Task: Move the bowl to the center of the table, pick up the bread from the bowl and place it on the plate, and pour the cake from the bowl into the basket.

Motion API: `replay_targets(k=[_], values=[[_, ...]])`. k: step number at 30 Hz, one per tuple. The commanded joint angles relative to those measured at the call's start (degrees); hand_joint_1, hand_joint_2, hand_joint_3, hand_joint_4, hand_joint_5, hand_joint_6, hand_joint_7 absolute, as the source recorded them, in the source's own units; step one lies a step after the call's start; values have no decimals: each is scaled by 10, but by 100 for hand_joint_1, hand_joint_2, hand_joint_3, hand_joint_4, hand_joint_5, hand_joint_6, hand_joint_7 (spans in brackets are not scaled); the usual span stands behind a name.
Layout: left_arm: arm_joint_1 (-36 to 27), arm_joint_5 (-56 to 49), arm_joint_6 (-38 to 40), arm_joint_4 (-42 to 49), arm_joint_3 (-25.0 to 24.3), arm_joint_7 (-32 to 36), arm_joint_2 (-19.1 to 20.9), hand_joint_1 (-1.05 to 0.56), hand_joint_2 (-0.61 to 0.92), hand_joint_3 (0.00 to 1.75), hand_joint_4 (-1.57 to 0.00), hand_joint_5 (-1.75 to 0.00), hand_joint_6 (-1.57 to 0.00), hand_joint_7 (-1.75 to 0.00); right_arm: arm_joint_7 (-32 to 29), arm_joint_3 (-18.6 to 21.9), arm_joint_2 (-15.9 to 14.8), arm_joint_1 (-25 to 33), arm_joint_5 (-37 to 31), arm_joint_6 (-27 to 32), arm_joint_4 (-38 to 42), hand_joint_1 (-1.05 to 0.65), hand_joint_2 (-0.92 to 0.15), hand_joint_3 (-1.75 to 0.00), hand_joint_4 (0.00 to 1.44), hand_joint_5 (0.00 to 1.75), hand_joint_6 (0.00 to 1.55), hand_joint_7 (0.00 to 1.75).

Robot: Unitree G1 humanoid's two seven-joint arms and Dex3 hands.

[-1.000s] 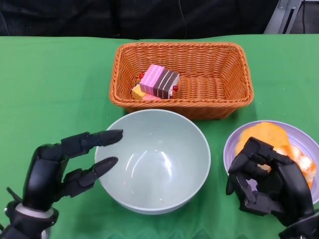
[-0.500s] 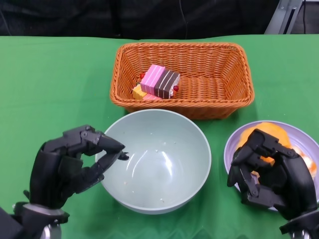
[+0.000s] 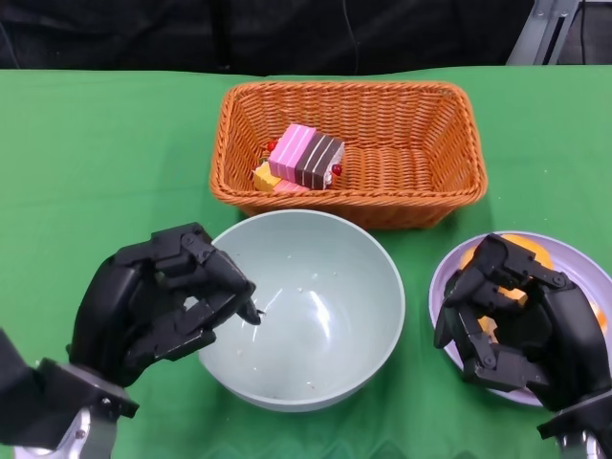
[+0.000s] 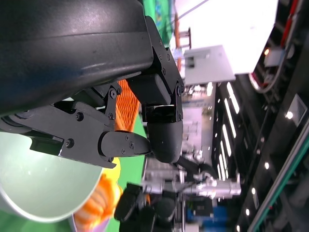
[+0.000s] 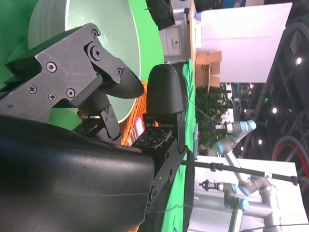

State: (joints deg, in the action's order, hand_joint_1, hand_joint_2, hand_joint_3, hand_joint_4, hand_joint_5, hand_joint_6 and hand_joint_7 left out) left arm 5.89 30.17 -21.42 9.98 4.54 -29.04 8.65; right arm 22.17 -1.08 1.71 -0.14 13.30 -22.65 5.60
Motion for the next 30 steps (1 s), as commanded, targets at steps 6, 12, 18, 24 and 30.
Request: replay_targets(k=[6,12,18,24,30], values=[[-14,-6,47,-34,-23,-34,-9,-9,89,47,-84,-151,-86,-121,-8,-7,-7,11,-7,18,-35,-12,-46,-128,75,174,69,150],[-14,-9,63,-37,-33,-53,-15,-9,85,57,-84,-152,-86,-121,-6,-20,-8,19,-10,26,-57,-13,-46,-128,75,173,69,149],[-18,-16,76,-44,-38,-60,-21,-10,75,76,-85,-153,-86,-122,1,-28,-15,26,-6,39,-75,-11,-50,-124,75,170,68,148],[-18,-19,79,-46,-41,-62,-24,-10,74,78,-85,-153,-86,-121,1,-28,-16,27,-5,42,-78,-10,-50,-125,75,171,67,148],[-16,-24,79,-43,-43,-64,-26,-10,73,79,-85,-153,-87,-121,0,-28,-14,25,-7,41,-77,-10,-50,-125,75,171,67,148]])
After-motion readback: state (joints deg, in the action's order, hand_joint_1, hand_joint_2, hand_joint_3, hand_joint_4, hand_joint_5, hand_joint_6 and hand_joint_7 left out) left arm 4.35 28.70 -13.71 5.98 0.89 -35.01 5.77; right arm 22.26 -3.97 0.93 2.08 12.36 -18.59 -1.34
